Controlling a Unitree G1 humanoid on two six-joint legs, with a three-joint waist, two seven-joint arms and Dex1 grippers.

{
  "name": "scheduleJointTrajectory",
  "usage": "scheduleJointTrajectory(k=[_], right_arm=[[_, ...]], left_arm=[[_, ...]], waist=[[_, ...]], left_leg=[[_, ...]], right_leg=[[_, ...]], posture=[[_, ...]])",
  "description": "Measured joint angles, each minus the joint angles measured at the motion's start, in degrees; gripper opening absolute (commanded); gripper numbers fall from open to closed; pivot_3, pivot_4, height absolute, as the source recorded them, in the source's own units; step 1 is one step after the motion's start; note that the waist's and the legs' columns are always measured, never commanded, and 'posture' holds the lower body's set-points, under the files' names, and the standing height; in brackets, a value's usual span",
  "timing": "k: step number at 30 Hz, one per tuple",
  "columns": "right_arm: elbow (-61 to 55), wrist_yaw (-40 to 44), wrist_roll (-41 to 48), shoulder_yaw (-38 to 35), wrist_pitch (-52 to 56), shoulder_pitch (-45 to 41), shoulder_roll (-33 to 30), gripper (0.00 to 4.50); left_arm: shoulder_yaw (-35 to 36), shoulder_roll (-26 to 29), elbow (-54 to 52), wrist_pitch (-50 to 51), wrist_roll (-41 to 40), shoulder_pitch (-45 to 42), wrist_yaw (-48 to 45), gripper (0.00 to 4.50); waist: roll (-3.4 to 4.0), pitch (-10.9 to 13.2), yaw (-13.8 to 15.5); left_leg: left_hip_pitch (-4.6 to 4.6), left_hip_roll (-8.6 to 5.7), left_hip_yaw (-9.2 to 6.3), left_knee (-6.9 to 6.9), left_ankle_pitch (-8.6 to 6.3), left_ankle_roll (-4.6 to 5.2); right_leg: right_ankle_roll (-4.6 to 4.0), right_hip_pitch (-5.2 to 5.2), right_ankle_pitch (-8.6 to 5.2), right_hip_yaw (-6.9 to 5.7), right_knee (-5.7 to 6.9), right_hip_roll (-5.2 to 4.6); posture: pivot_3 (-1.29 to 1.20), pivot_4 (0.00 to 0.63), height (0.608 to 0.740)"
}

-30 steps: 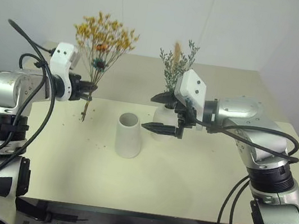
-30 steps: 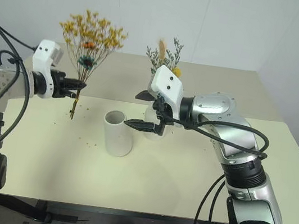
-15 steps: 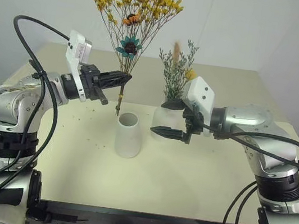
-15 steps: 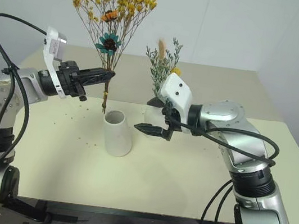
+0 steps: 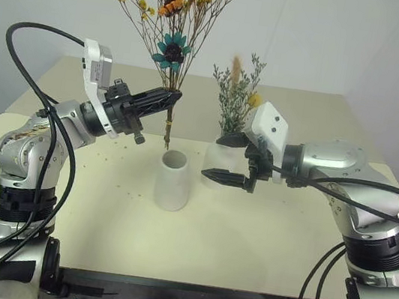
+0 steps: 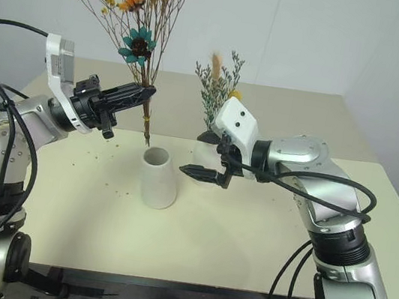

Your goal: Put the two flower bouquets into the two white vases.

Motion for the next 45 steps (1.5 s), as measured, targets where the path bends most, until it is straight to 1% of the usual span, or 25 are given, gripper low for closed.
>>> scheduleJointTrajectory(k=[6, 12, 18, 22, 26, 29, 33, 38, 41, 42, 45], right_arm=[[0.0, -0.2, 0.1, 0.0, 0.0, 0.0, 0.0, 4.5], [0.0, -0.3, 0.4, 0.0, 0.0, 0.0, 0.0, 4.5], [-0.1, -0.4, 0.4, 0.0, 0.0, 0.0, 0.0, 4.5], [-0.1, -0.4, 0.5, 0.0, 0.0, 0.0, 0.0, 4.5], [-0.1, -0.3, 0.5, 0.0, 0.0, 0.0, 0.0, 4.5], [-0.1, -0.3, 0.5, 0.0, 0.0, 0.0, 0.0, 4.5], [-0.1, -0.3, 0.5, 0.0, 0.0, 0.0, 0.0, 4.5], [-0.1, -0.3, 0.5, 0.0, 0.0, 0.0, 0.0, 4.5], [-0.1, -0.3, 0.5, 0.0, 0.0, 0.0, 0.0, 4.5], [-0.1, -0.3, 0.5, 0.0, 0.0, 0.0, 0.0, 4.5], [-0.1, -0.3, 0.5, 0.0, 0.0, 0.0, -0.1, 4.5]], left_arm=[[-0.1, 0.0, -0.2, -0.3, -0.7, 0.3, -0.5, 0.04], [-1.9, -2.4, -0.5, -6.7, 0.1, 6.8, -2.8, 0.04], [-2.7, -2.4, -1.4, -8.6, 0.3, 8.4, -2.8, 0.04], [-4.5, -2.2, -1.8, -10.2, 2.5, 10.2, -2.8, 0.04], [-5.6, -2.4, -1.8, -10.5, 2.8, 11.6, -2.5, 0.04], [-5.6, -2.3, -2.0, -10.4, 2.7, 11.6, -2.0, 0.73], [-5.5, -1.4, -2.1, -9.6, 2.2, 11.6, -1.7, 1.93], [-5.1, 2.3, -5.2, -5.3, -0.5, 13.3, -1.8, 3.42], [-3.3, 4.8, -7.2, -2.8, -2.6, 14.9, -1.5, 4.35], [-2.7, 5.5, -7.6, -2.3, -3.0, 15.3, -1.3, 4.47], [-0.6, 8.5, -9.7, -0.1, -4.9, 17.5, -0.7, 4.47]], waist=[[0.0, 0.0, 0.0], [0.0, 0.0, 0.0], [0.0, 0.0, 0.1], [0.0, 0.0, 0.0], [0.0, 0.0, 0.1], [0.0, 0.0, 0.1], [0.0, 0.0, 0.0], [0.0, 0.0, -0.1], [0.0, 0.0, -0.1], [0.0, 0.0, -0.1], [0.0, 0.0, -0.1]], left_leg=[[0.0, 0.0, 0.0, 0.0, 0.0, 0.0], [0.02, 0.02, 0.01, 0.0, 0.0, 0.0], [0.02, 0.01, 0.0, 0.0, 0.0, 0.0], [0.03, 0.01, 0.01, 0.0, 0.0, 0.0], [0.02, 0.01, 0.0, 0.0, 0.0, 0.0], [0.02, 0.01, 0.0, 0.0, 0.0, 0.0], [0.03, 0.01, 0.0, 0.0, 0.0, 0.0], [0.03, 0.02, 0.0, -0.01, 0.0, 0.0], [0.05, 0.03, -0.01, -0.01, 0.0, 0.0], [0.04, 0.02, -0.01, -0.01, 0.0, 0.0], [0.04, 0.03, 0.0, -0.01, 0.0, 0.0]], right_leg=[[0.0, 0.0, 0.0, 0.0, 0.0, 0.0], [-0.02, 0.02, 0.01, 0.0, -0.01, 0.02], [-0.02, 0.04, 0.01, 0.0, -0.04, 0.01], [-0.02, 0.04, 0.01, 0.0, -0.03, 0.01], [-0.02, 0.04, 0.01, -0.01, -0.03, 0.01], [-0.02, 0.04, 0.01, -0.01, -0.04, 0.01], [-0.02, 0.04, 0.01, -0.01, -0.04, 0.01], [-0.02, 0.04, 0.01, -0.01, -0.04, 0.02], [-0.02, 0.04, 0.01, 0.0, -0.04, 0.02], [-0.02, 0.04, 0.01, 0.0, -0.03, 0.02], [-0.02, 0.04, 0.01, 0.0, -0.04, 0.03]], posture=[[0.0, 0.15, 0.74], [0.0, 0.15, 0.74], [0.0, 0.15, 0.74], [0.0, 0.15, 0.74], [0.0, 0.15, 0.74], [0.0, 0.15, 0.74], [0.0, 0.15, 0.74], [0.0, 0.15, 0.74], [0.0, 0.15, 0.74], [0.0, 0.15, 0.74], [0.0, 0.15, 0.74]])
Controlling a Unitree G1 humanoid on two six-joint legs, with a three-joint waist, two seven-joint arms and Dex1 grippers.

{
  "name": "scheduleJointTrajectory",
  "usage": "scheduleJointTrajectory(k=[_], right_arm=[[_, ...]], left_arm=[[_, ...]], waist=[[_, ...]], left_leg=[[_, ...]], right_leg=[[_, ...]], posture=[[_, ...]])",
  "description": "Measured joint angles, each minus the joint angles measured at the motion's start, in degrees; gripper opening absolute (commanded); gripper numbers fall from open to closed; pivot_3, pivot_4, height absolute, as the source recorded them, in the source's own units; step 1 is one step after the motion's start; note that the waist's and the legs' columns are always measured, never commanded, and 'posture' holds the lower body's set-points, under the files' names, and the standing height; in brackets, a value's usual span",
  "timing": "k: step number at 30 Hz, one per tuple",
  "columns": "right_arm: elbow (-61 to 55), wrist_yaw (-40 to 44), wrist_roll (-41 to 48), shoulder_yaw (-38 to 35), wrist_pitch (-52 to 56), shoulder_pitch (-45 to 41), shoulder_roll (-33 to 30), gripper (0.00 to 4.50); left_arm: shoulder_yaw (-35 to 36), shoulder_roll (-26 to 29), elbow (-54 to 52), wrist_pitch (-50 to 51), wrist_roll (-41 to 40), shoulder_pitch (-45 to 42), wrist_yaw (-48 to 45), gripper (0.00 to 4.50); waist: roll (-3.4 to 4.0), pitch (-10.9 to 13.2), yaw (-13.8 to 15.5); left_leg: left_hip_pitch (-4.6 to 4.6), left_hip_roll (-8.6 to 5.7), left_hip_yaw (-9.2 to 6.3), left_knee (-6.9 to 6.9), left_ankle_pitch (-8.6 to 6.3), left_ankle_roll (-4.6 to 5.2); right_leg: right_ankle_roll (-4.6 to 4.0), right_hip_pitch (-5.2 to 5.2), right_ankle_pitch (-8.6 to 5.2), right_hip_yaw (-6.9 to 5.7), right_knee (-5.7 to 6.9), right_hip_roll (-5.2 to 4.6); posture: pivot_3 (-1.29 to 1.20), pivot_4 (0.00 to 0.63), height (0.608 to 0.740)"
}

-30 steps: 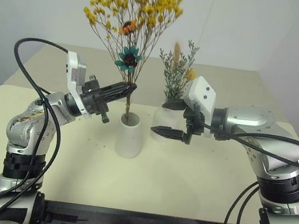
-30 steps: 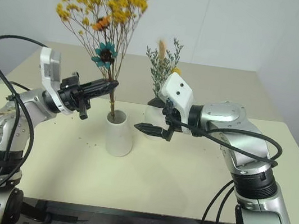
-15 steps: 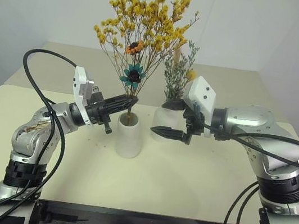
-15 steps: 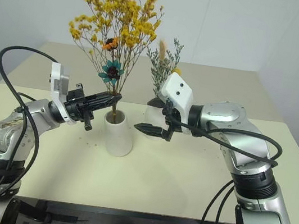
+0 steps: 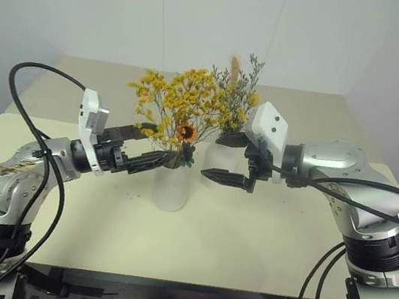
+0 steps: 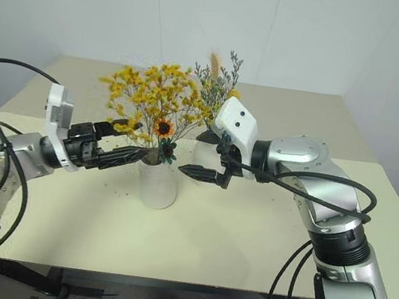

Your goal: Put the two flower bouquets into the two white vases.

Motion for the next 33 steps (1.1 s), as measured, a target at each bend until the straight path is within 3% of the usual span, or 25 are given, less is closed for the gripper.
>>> scheduleJointTrajectory(k=[14, 33], right_arm=[[-4.4, -0.2, 1.1, -3.2, 1.5, 5.6, -4.6, 4.5], [-11.9, -4.0, 5.0, -15.3, 3.8, 25.1, -10.9, 4.5]], left_arm=[[8.6, 9.4, -5.3, 1.2, -4.1, 13.7, -5.4, 4.47], [7.5, 13.9, -8.1, 0.8, -4.1, 17.2, -11.1, 4.47]], waist=[[0.0, 0.0, 0.2], [0.0, 0.0, 0.3]], left_leg=[[0.02, 0.01, 0.01, -0.02, 0.0, 0.0], [0.08, 0.03, 0.05, -0.05, 0.0, 0.01]], right_leg=[[0.0, 0.04, 0.0, -0.02, -0.05, 0.0], [0.01, 0.13, -0.01, -0.01, -0.08, 0.01]], posture=[[0.0, 0.15, 0.74], [0.0, 0.15, 0.74]])
